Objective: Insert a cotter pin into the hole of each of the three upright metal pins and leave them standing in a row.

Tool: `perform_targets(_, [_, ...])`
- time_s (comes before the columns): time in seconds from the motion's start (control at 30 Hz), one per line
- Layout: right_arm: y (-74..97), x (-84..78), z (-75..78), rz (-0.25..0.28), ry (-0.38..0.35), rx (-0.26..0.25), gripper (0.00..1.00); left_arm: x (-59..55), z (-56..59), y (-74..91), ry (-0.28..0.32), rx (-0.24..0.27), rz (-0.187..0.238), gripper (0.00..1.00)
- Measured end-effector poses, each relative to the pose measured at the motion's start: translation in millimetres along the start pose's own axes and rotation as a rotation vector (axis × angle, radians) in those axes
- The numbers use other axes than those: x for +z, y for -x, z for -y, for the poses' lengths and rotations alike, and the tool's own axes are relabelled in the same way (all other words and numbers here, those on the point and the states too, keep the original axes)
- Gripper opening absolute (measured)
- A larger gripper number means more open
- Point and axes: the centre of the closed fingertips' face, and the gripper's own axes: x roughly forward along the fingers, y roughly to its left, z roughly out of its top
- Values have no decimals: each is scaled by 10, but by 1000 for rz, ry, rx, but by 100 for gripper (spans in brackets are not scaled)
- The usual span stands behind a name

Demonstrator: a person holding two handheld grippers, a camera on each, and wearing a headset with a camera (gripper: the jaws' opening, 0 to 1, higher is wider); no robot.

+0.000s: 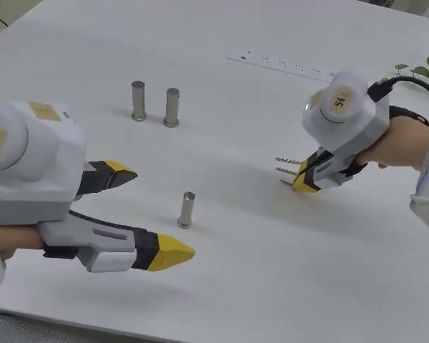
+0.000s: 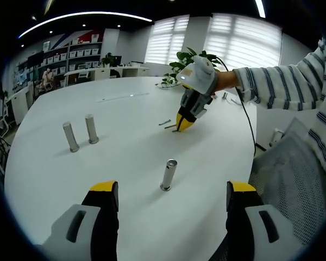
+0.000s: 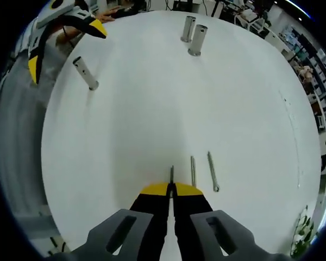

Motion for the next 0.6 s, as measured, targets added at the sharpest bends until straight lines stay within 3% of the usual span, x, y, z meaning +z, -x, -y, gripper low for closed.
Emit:
perform_targets(0.23, [43,4,-91,-5,53,-17,2,-4,-5,19,1,1,-6,80])
perform_targets(0.6, [257,166,-178,94,61,-60,2,11,-11,24,-10,0,-15,78])
